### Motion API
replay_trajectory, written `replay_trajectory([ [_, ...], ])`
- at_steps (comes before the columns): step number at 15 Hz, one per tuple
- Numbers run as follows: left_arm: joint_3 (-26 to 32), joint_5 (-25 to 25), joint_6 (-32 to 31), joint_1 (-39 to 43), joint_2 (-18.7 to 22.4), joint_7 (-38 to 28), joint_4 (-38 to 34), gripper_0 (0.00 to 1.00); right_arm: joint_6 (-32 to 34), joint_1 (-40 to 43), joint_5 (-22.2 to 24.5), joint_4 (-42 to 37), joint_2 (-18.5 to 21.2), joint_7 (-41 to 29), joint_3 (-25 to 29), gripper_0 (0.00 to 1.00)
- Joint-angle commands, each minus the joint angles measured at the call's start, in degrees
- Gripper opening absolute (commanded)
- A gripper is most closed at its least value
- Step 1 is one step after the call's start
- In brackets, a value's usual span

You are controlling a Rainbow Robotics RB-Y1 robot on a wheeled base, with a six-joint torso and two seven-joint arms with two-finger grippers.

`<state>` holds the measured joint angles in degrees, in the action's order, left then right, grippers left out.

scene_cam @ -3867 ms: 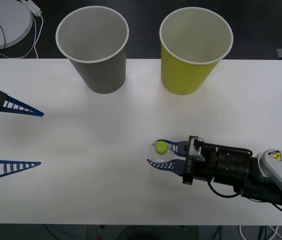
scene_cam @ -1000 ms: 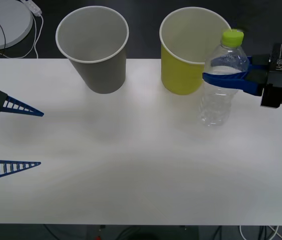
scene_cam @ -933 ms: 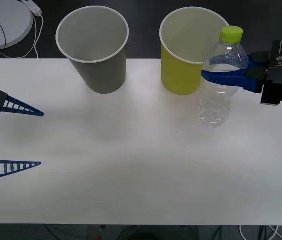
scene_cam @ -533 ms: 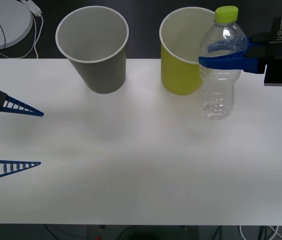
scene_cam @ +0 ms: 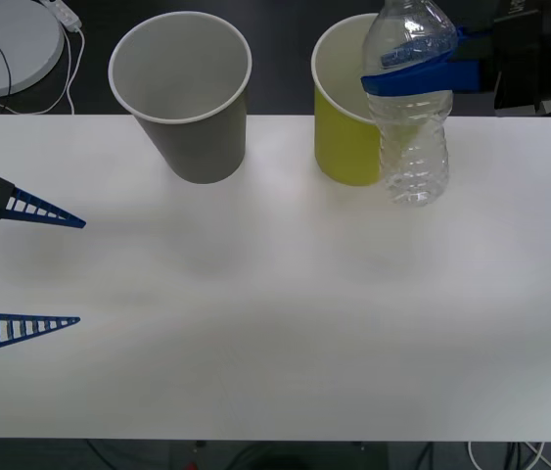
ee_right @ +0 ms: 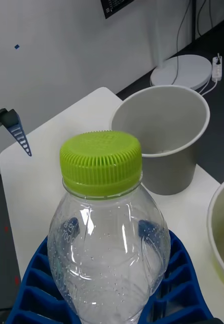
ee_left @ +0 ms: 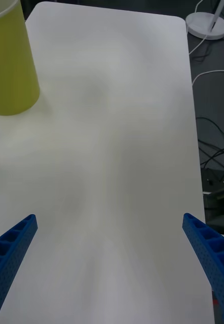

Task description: Put the can into the green bin and the plastic bottle into the gray bin

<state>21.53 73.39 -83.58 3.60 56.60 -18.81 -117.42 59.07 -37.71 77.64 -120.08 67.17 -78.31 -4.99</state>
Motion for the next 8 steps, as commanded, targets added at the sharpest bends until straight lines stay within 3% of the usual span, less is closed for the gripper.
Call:
replay_trajectory([
  [1, 0.0, 0.0, 0.0, 0.0, 0.0, 0.0, 0.0, 1.00, 0.0, -7.1, 0.1, 4.4, -0.9, 0.0, -6.4, 0.00],
  [8, 0.0, 0.0, 0.0, 0.0, 0.0, 0.0, 0.0, 1.00, 0.0, -24.1, 0.9, 16.2, -5.5, 0.0, -20.0, 0.00],
])
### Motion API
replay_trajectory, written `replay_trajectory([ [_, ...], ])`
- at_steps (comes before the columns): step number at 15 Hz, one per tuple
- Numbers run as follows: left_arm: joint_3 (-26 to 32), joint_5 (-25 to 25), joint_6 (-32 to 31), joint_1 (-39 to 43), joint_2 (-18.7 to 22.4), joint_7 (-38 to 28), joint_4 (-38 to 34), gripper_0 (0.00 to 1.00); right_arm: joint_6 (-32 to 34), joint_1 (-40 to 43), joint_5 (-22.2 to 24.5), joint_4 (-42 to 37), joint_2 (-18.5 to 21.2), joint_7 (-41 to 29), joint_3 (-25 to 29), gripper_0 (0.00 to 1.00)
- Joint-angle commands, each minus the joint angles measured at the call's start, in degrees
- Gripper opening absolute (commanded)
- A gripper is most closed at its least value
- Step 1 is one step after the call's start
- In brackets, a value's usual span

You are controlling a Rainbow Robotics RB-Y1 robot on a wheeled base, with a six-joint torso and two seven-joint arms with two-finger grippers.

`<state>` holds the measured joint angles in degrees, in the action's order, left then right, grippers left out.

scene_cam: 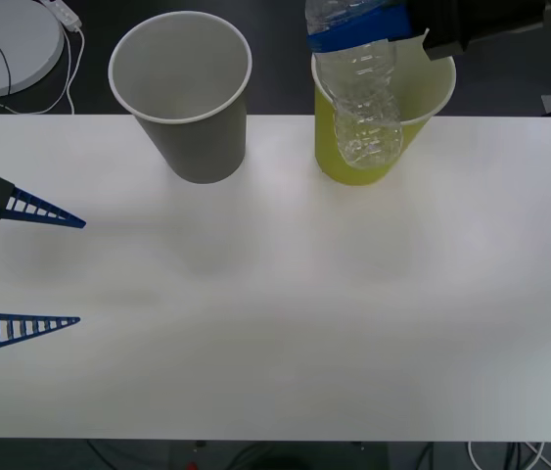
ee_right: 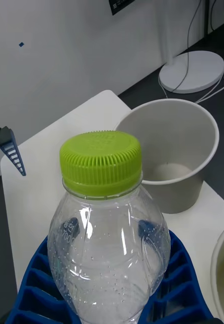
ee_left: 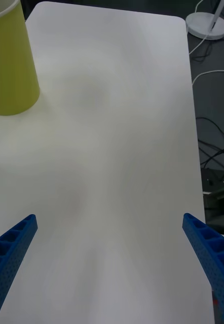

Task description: Put the can into the green bin and the plastic bottle into the gray bin

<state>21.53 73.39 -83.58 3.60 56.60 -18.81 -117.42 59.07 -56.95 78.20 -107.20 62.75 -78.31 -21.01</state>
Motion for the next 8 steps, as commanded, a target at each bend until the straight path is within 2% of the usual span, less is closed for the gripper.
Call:
replay_trajectory([
  [1, 0.0, 0.0, 0.0, 0.0, 0.0, 0.0, 0.0, 1.00, 0.0, -7.1, 0.5, 4.9, -1.6, 0.0, -5.9, 0.00],
  [5, 0.0, 0.0, 0.0, 0.0, 0.0, 0.0, 0.0, 1.00, 0.0, -16.2, 1.1, 12.2, -5.1, 0.0, -13.5, 0.00],
  [8, 0.0, 0.0, 0.0, 0.0, 0.0, 0.0, 0.0, 1.00, 0.0, -20.9, 1.9, 17.3, -8.3, 0.0, -16.7, 0.00],
])
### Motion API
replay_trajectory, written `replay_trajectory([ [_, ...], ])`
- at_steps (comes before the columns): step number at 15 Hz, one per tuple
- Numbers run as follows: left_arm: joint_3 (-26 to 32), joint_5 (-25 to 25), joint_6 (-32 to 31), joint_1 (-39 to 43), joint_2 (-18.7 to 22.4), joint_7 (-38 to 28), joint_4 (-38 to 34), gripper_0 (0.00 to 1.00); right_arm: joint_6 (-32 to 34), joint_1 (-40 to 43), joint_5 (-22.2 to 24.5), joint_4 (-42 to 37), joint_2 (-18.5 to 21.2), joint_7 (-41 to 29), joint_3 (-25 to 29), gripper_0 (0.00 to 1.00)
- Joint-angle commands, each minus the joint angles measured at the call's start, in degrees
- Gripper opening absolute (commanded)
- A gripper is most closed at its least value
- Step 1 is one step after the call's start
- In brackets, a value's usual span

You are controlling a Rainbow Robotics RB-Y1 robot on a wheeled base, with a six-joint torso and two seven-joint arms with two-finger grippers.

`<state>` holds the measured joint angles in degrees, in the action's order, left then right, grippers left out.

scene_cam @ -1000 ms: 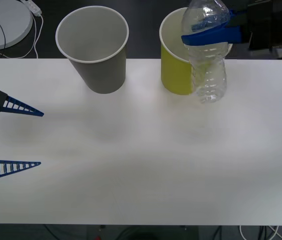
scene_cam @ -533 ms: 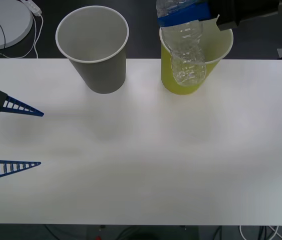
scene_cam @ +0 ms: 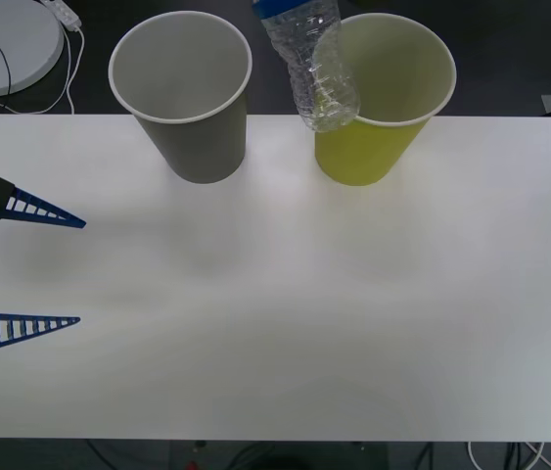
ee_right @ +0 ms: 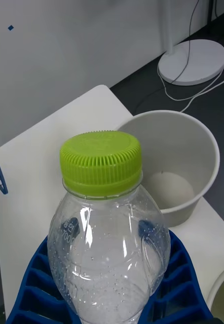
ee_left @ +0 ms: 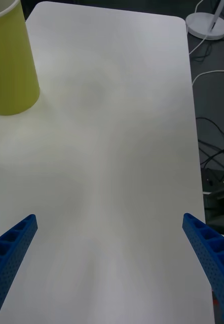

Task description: Put the can into the green bin and the plastic bottle into the gray bin

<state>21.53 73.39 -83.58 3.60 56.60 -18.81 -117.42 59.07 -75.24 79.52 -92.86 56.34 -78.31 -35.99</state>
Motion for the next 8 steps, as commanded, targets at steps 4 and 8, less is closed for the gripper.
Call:
replay_trajectory([
  [4, 0.0, 0.0, 0.0, 0.0, 0.0, 0.0, 0.0, 1.00, 0.0, -10.7, 1.2, 10.9, -5.9, 0.0, -9.4, 0.00],
  [8, 0.0, 0.0, 0.0, 0.0, 0.0, 0.0, 0.0, 1.00, 0.0, -16.3, 1.5, 19.2, -11.2, 0.0, -13.1, 0.00],
])
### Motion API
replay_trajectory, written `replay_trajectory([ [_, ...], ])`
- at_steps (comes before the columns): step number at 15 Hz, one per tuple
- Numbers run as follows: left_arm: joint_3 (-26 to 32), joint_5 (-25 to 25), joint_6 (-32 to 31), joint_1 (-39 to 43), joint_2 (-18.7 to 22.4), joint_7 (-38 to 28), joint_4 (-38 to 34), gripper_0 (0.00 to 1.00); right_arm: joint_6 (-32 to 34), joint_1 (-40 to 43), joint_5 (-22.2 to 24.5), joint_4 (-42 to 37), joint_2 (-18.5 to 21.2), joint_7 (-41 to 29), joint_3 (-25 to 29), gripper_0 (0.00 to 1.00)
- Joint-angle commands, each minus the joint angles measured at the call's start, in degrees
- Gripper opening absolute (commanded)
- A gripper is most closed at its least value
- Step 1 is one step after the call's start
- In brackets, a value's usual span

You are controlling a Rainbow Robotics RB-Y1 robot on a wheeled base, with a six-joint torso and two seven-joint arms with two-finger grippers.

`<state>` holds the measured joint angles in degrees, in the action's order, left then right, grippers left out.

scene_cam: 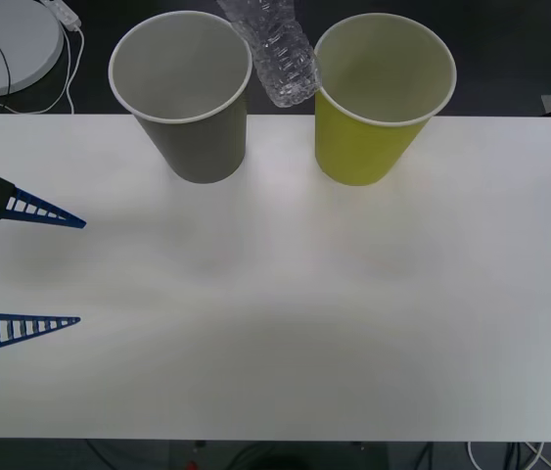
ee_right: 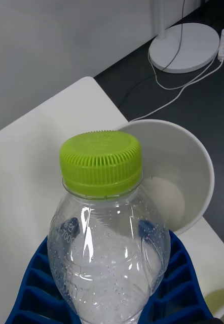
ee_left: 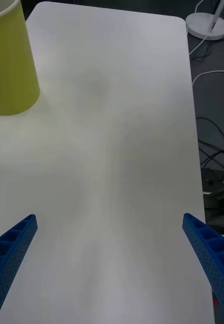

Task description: Put the can into the green bin and the plastic bottle into the gray bin

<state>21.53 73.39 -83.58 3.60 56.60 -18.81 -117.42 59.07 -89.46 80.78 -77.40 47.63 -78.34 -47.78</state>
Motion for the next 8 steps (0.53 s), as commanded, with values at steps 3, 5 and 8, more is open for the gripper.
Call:
replay_trajectory([
  [3, 0.0, 0.0, 0.0, 0.0, 0.0, 0.0, 0.0, 1.00, 0.0, -5.6, 0.7, 10.7, -6.8, -0.1, -3.7, 0.00],
  [5, 0.0, 0.0, 0.0, 0.0, 0.0, 0.0, 0.0, 1.00, 0.0, -8.1, 1.3, 15.7, -9.9, 0.0, -5.5, 0.00],
  [8, 0.0, 0.0, 0.0, 0.0, 0.0, 0.0, 0.0, 1.00, 0.0, -11.2, 2.0, 22.8, -14.3, 0.0, -7.6, 0.00],
])
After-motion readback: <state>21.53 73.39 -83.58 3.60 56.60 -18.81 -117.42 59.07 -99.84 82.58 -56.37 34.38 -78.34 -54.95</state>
